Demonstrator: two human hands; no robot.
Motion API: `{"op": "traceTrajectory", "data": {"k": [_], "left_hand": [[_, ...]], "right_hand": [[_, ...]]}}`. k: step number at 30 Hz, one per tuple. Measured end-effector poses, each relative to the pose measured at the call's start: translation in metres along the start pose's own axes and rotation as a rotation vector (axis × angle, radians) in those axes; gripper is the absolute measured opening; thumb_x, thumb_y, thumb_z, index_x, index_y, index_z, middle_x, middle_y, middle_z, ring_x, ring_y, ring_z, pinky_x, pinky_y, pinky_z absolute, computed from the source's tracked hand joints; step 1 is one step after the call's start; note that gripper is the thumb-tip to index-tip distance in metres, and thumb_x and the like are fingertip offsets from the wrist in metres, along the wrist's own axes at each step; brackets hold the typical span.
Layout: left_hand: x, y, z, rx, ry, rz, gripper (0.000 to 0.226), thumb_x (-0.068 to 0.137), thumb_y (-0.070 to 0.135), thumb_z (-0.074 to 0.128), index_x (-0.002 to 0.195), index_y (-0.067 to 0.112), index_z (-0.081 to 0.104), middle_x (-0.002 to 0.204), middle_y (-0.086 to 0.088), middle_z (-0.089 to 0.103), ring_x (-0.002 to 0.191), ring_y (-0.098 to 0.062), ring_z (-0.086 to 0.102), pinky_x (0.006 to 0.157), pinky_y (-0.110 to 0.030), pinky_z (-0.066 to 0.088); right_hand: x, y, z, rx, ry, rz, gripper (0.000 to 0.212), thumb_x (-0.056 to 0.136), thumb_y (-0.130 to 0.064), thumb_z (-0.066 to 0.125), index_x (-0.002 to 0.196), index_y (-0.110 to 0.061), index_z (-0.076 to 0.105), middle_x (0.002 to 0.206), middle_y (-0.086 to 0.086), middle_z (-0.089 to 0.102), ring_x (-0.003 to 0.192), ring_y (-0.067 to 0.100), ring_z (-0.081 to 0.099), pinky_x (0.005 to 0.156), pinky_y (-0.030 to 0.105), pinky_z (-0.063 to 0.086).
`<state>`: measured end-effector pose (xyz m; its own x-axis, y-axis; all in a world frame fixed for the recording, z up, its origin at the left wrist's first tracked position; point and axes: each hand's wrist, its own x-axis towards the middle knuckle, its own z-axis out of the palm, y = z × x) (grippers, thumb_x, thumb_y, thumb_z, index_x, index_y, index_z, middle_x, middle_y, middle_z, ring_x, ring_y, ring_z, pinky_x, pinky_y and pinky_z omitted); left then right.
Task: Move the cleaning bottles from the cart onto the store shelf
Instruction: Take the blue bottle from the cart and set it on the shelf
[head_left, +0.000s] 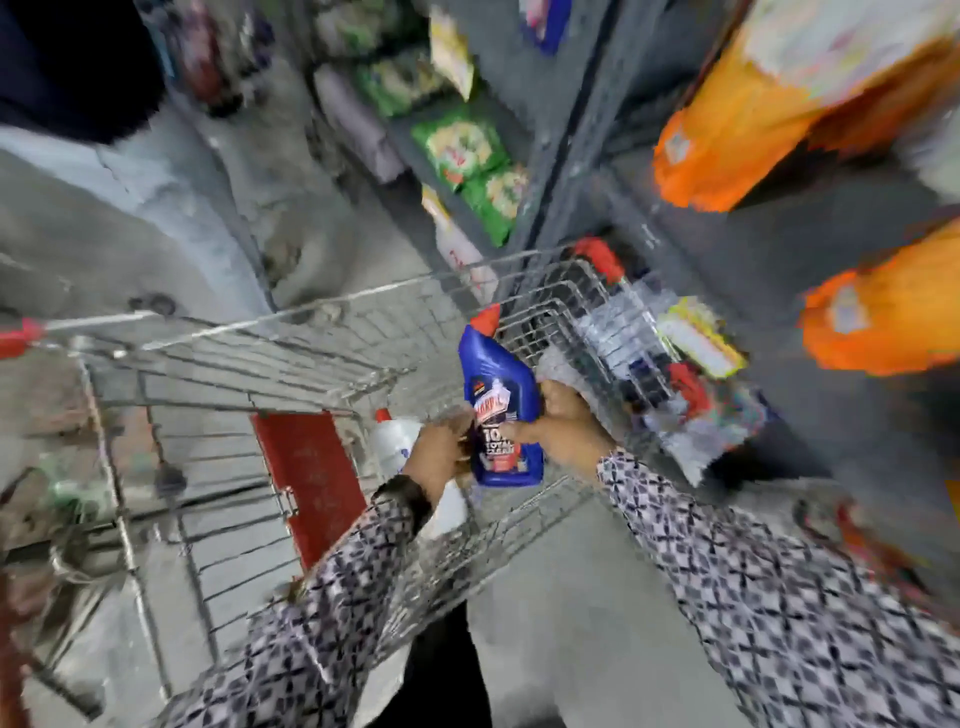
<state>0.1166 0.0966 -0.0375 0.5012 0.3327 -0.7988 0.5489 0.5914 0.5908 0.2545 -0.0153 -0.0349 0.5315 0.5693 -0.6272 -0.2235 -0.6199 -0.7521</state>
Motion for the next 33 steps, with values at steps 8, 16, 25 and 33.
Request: {"op": "traceTrajectory", "data": {"k": [8,16,25,33], "left_hand": [[-0.222,0.054,0.151,0.084,-0.433,0.521,0.025,0.099,0.006,0.057,0.121,0.013,0.068,0.107,-0.002,0.078,0.085,-0.012,0.073,0.071,-0.029,0.063],[-0.398,0.046,0.327,0.285,-0.846,0.932,0.028,0.097,0.001,0.059,0.123,0.009,0.067,0.103,0.007,0.080,0.089,-0.002,0.073,0.078,-0.019,0.059],[-0.449,0.034,0.371,0.398,-0.995,1.049,0.035,0.092,0.026,0.063,0.126,0.019,0.068,0.119,0.000,0.077,0.110,-0.023,0.075,0.094,-0.041,0.062],[-0.391,0.162,0.420,0.482,-0.785,1.321,0.033,0.101,0.014,0.058,0.134,0.012,0.060,0.124,-0.005,0.074,0.113,-0.024,0.071,0.099,-0.043,0.059]], "right_hand": [[-0.288,-0.042,-0.135,0.271,0.367,-0.441,0.038,0.079,-0.006,0.081,0.115,-0.015,0.072,0.105,0.002,0.083,0.093,0.013,0.076,0.085,0.035,0.063],[-0.537,-0.013,-0.239,0.274,0.916,-0.781,0.040,0.076,-0.024,0.083,0.114,-0.035,0.078,0.114,-0.002,0.082,0.099,0.010,0.078,0.086,0.026,0.062],[-0.598,0.014,-0.253,0.272,1.150,-0.831,0.041,0.077,-0.033,0.082,0.116,-0.043,0.076,0.115,-0.005,0.082,0.101,0.013,0.079,0.083,0.028,0.062],[-0.508,-0.090,-0.331,0.080,1.247,-0.841,0.032,0.086,-0.016,0.079,0.115,-0.028,0.071,0.115,-0.008,0.081,0.106,0.009,0.077,0.092,0.038,0.065]]}}
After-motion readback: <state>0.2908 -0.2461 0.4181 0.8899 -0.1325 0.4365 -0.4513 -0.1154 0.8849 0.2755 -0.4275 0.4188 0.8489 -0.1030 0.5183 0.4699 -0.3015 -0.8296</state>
